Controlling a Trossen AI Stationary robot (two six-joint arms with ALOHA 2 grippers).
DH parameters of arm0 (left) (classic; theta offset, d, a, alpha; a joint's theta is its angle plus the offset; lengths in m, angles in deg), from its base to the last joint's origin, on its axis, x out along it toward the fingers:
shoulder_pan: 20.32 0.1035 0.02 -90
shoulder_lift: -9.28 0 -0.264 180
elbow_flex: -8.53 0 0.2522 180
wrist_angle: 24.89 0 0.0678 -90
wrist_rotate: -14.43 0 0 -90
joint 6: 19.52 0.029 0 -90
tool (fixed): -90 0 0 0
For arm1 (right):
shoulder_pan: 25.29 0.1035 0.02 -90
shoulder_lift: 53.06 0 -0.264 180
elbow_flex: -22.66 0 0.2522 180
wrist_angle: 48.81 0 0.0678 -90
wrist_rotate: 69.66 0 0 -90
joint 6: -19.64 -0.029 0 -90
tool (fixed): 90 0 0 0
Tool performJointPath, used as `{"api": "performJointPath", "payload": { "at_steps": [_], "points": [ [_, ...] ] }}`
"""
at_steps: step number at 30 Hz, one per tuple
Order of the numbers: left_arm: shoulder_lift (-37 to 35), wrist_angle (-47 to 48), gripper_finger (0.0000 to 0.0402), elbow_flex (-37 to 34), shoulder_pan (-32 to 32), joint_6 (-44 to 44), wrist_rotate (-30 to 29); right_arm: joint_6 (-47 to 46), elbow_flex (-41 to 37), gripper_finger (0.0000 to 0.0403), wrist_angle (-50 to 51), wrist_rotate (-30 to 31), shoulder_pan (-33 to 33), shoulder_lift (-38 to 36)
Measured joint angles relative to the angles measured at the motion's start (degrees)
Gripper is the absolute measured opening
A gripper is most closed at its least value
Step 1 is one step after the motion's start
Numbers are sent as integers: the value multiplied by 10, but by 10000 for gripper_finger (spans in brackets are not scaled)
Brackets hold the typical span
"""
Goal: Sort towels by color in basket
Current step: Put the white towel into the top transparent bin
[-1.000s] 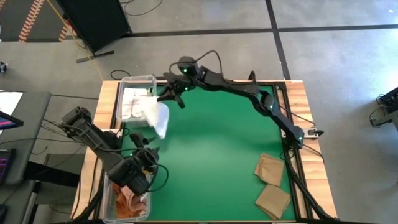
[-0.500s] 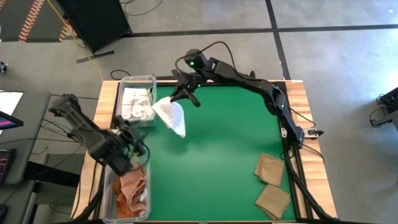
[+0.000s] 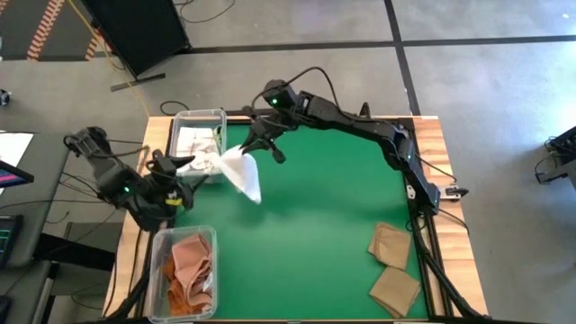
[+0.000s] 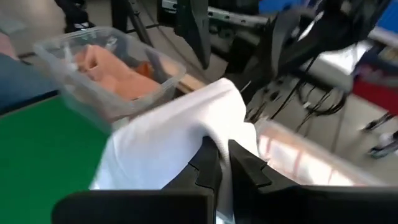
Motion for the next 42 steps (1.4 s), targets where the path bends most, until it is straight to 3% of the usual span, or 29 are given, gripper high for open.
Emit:
{"api": "performJointPath", "payload": {
  "at_steps": [8,17,42],
  "points": [
    [-39,-87,321,0,0,71,3,45,0,44,-67,80,21,0],
    [-61,-94,321,0,0,51,-25,101,0,44,-79,137,46,0],
    [-114,-99,320,0,0,8,-50,112,-3,44,-190,161,75,0]
  ]
}}
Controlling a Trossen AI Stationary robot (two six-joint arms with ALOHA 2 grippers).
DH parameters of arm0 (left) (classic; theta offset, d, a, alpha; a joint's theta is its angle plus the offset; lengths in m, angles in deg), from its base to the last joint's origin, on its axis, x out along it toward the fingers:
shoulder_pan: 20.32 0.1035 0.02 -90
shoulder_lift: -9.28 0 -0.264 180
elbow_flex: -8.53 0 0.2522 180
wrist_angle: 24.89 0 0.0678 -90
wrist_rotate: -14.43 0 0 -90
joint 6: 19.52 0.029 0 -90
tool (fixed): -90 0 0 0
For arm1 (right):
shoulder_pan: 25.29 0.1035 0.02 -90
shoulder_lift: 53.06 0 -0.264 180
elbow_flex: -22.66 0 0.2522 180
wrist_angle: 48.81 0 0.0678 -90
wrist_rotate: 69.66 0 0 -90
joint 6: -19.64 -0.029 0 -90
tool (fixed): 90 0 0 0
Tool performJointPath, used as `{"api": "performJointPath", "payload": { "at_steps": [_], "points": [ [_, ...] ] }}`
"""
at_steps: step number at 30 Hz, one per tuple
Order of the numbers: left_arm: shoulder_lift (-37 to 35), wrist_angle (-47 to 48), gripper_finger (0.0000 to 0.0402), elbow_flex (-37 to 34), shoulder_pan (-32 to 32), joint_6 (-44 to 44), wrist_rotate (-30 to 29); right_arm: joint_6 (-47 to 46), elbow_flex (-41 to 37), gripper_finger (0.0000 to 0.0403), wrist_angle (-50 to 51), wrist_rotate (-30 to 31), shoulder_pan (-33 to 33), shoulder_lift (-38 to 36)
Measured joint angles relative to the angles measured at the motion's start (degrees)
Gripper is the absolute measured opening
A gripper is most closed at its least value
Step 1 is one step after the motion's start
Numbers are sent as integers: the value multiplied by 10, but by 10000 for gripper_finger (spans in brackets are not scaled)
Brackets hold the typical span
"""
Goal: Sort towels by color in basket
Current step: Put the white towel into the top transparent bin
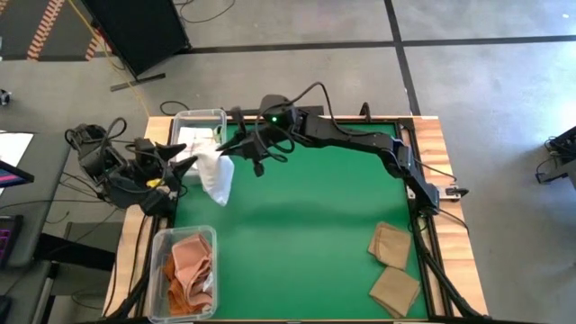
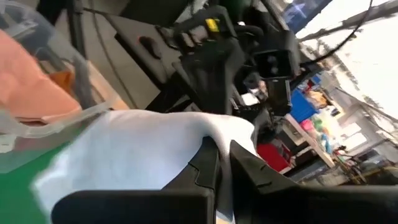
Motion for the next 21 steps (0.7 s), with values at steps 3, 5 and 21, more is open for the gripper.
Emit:
{"api": "performJointPath", "payload": {
  "at_steps": [3,5,21],
  "points": [
    [0,-14,320,0,0,15,10,-13,-20,44,-41,6,-3,0],
    [1,-42,320,0,0,43,13,-17,-23,44,-46,7,-6,2],
    [2,-70,276,0,19,101,51,-61,-22,44,-173,7,-12,58]
  ]
}}
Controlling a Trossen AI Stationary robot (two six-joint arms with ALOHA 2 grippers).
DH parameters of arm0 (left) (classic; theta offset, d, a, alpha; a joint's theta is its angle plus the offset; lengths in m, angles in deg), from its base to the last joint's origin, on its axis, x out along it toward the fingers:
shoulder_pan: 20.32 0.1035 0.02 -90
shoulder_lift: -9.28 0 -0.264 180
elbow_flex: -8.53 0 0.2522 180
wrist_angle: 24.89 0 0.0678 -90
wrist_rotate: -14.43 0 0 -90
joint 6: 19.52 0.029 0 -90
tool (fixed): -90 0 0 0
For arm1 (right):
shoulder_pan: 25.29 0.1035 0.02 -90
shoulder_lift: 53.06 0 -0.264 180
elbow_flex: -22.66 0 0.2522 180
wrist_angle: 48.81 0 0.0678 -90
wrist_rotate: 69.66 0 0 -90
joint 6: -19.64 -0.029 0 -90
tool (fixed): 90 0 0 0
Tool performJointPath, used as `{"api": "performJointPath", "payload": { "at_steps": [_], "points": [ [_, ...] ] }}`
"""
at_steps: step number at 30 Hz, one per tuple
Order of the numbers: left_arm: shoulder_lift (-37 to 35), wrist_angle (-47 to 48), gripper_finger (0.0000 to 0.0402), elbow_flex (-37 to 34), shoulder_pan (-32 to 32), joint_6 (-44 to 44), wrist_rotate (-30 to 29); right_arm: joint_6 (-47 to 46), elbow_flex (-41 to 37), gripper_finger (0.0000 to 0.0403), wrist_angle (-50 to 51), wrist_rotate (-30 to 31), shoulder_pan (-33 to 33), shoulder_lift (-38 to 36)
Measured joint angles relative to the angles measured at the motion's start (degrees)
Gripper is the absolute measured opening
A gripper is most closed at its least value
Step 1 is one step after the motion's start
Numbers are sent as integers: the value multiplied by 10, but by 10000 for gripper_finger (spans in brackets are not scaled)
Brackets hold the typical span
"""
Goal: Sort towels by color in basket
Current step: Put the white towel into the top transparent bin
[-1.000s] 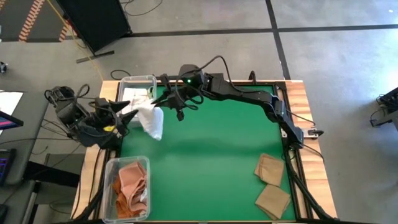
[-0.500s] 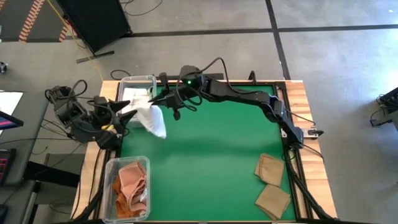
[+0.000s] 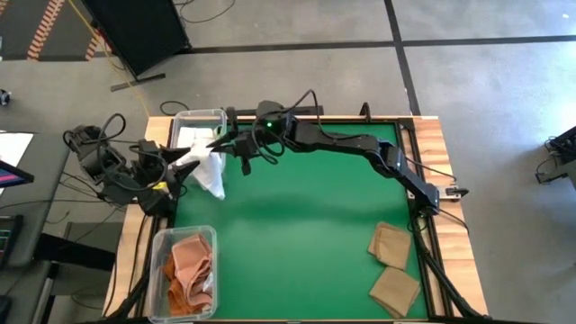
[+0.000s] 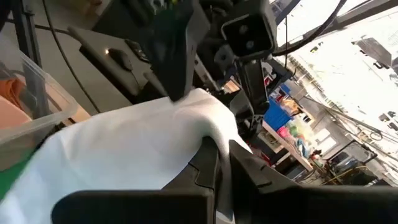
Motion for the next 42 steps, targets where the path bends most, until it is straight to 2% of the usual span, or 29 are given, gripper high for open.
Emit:
{"api": "performJointPath", "payload": {
  "at_steps": [4,15,20,24,31,36,42],
  "points": [
    [0,8,211,0,14,12,6,0,0,44,-2,0,-1,0],
    [19,-1,12,0,37,128,23,-30,0,52,11,5,-7,0],
    [19,3,4,0,72,158,20,-49,0,71,31,37,-14,0],
    [19,41,3,0,106,159,20,-45,0,93,82,77,-18,0],
    [18,93,2,0,174,163,-2,-51,0,174,179,145,-39,-9],
    [18,72,1,0,214,229,-44,-89,0,224,250,171,-53,-18],
    [18,21,1,0,254,322,-71,-124,0,231,334,171,-61,-20]
  ]
}}
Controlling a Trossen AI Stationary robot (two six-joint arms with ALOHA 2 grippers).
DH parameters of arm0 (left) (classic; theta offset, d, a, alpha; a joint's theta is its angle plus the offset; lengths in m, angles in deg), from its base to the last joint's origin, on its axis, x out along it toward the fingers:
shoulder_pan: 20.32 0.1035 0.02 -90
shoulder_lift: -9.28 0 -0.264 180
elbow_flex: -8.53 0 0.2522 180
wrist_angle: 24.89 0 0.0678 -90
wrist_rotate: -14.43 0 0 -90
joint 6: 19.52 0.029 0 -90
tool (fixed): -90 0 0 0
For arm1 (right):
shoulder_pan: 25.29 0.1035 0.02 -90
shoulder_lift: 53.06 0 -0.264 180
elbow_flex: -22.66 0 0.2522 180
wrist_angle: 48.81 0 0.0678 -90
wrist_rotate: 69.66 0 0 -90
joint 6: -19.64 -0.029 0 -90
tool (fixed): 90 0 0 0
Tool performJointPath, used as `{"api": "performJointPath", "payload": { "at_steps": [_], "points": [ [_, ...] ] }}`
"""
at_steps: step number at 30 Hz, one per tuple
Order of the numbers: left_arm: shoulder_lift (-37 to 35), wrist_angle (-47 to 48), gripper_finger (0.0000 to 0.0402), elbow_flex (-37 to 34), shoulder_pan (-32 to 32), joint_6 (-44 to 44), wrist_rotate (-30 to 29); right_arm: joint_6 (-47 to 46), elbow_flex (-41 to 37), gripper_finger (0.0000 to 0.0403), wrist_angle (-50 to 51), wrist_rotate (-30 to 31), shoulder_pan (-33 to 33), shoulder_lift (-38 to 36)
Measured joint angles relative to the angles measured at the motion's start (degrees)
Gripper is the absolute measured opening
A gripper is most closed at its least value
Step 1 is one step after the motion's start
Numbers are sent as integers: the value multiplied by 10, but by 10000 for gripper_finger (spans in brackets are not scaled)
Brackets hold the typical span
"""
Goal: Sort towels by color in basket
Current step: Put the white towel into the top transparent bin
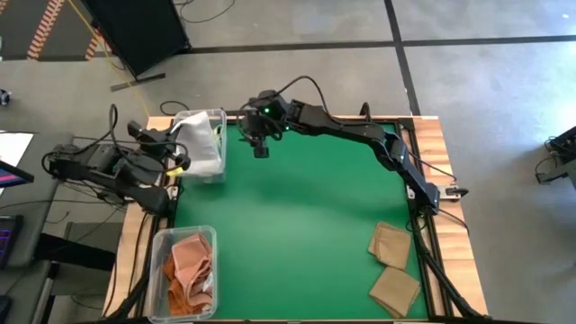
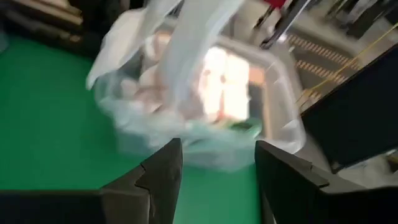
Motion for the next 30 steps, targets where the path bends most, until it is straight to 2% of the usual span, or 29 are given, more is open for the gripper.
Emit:
{"api": "performJointPath", "payload": {
  "at_steps": [6,10,18,30],
  "points": [
    [1,-65,1,0,30,81,-6,-12,0,226,65,0,1,-1],
    [1,-79,1,0,44,97,7,-13,0,226,100,0,12,-1],
    [23,7,1,-3,90,13,80,-13,0,226,190,13,39,-1],
    [50,9,0,-112,182,-21,190,-16,0,226,448,10,91,-1]
  ]
}}
